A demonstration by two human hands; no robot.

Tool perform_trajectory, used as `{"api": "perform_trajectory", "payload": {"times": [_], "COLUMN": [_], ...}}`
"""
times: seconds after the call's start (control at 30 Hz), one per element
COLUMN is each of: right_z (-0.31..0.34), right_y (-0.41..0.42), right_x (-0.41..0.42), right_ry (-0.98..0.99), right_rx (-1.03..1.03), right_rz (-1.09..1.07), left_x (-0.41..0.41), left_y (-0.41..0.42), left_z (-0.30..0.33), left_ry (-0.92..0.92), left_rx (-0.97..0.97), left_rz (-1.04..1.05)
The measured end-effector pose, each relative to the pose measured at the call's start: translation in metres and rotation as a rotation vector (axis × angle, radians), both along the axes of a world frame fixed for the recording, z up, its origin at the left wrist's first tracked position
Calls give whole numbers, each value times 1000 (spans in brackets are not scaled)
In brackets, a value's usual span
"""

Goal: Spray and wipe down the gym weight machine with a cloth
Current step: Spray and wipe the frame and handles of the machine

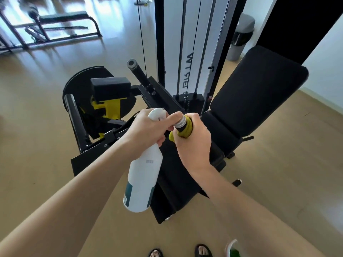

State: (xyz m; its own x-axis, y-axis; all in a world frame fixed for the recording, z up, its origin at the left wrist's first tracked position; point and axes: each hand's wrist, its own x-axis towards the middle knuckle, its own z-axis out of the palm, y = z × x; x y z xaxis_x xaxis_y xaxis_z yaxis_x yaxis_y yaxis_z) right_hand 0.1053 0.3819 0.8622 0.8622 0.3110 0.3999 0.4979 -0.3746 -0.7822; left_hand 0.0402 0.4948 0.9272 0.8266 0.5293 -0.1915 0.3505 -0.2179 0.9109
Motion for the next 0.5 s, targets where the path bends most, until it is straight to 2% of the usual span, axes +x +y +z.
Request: {"api": "perform_trajectory", "payload": {"times": [0.1,0.27,0.37,0.5], "right_z": [29,37,24,-6], "right_y": [-1,-7,-16,-37], "right_x": [11,23,30,29], "right_ry": [-84,189,301,336], "right_rx": [-100,-124,-154,-212], "right_rz": [196,358,364,281], "left_x": [1,2,3,2], "left_y": [4,4,3,2], "left_z": [0,0,0,2], "left_ry": [-35,-2,20,18], "left_rx": [1,26,28,45], "left_rz": [12,25,25,22]}}
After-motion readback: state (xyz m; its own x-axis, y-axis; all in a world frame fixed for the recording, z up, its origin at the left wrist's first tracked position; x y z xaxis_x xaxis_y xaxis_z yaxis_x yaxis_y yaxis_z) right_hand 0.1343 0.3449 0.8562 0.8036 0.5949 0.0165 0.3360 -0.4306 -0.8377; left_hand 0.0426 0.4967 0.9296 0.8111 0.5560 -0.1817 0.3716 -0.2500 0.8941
